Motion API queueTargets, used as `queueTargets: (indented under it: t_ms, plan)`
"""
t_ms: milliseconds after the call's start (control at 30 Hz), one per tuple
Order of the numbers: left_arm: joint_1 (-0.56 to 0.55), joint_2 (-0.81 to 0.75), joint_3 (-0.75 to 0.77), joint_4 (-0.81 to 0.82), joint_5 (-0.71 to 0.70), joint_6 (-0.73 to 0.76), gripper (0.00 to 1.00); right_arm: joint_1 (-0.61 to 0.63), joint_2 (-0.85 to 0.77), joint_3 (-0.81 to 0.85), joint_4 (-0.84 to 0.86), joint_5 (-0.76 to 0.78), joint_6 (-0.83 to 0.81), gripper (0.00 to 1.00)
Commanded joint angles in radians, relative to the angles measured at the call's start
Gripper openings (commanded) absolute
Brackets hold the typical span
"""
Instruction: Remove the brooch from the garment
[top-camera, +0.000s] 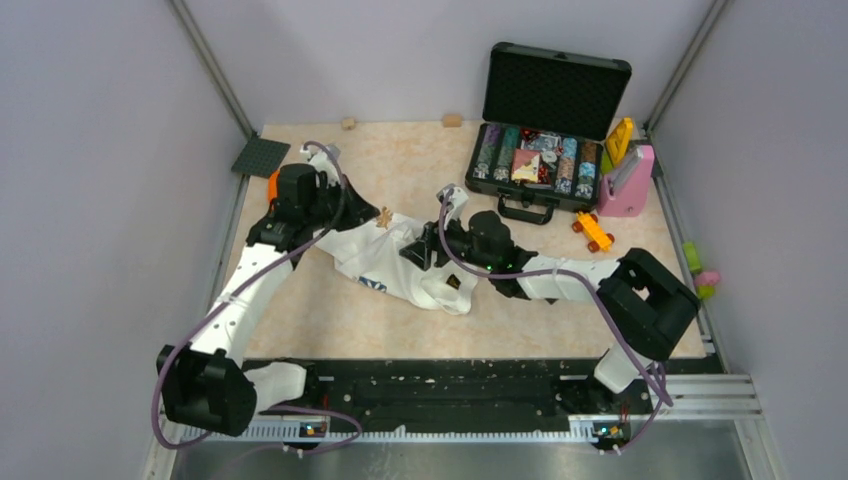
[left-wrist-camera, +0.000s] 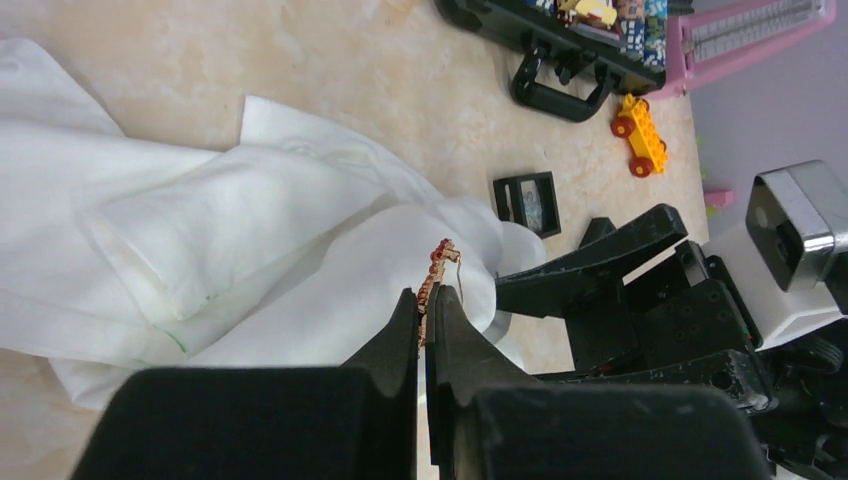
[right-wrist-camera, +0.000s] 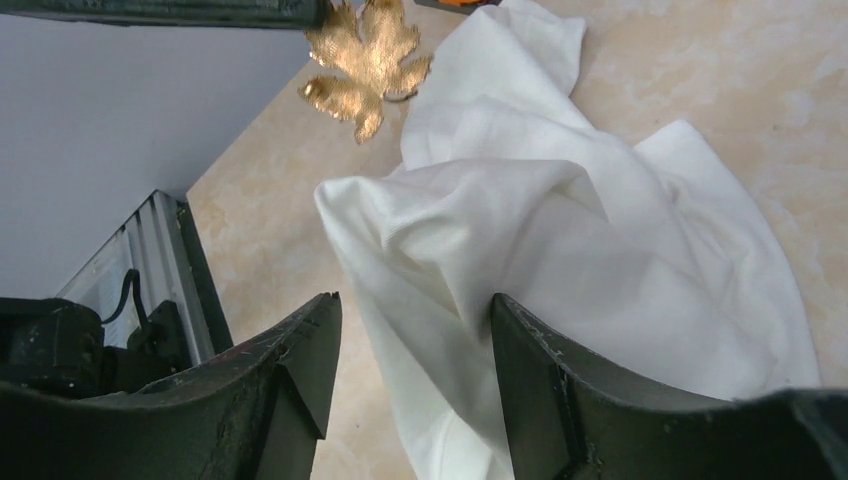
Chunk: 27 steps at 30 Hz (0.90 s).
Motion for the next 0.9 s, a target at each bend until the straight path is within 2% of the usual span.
queueTargets:
  t_ms: [0, 100, 200, 333, 467, 667, 767, 867]
  plan:
    - [-0.002, -0.081, -0.079, 0.248, -0.096, -0.078, 0.0, -0.001, 0.015, 0.049, -0.029, -0.049, -0.034, 0.58]
    - [-0.002, -0.115, -0.118, 0.323, -0.152, -0.112, 0.0, -0.005, 0.001, 0.035, -0.03, -0.053, -0.034, 0.6]
    - [0.001, -0.145, -0.13, 0.353, -0.162, -0.121, 0.0, -0.016, -0.03, 0.025, -0.056, -0.076, -0.043, 0.69]
    - [0.004, -0.162, -0.121, 0.345, -0.076, -0.116, 0.0, -0.042, -0.1, 0.014, -0.099, -0.117, -0.055, 0.75]
    - [0.006, -0.132, -0.089, 0.322, 0.076, -0.149, 0.0, -0.073, -0.167, 0.012, -0.119, -0.158, -0.028, 0.79]
    - [0.006, -0.152, -0.13, 0.434, 0.2, -0.27, 0.0, -0.095, -0.24, 0.054, -0.162, -0.161, 0.044, 0.83]
    - [0.006, -0.151, -0.138, 0.478, 0.242, -0.334, 0.0, -0.109, -0.238, 0.116, -0.214, -0.132, 0.131, 0.81]
    - [0.006, -0.145, -0.138, 0.505, 0.279, -0.378, 0.0, -0.118, -0.236, 0.136, -0.177, -0.154, 0.201, 0.79]
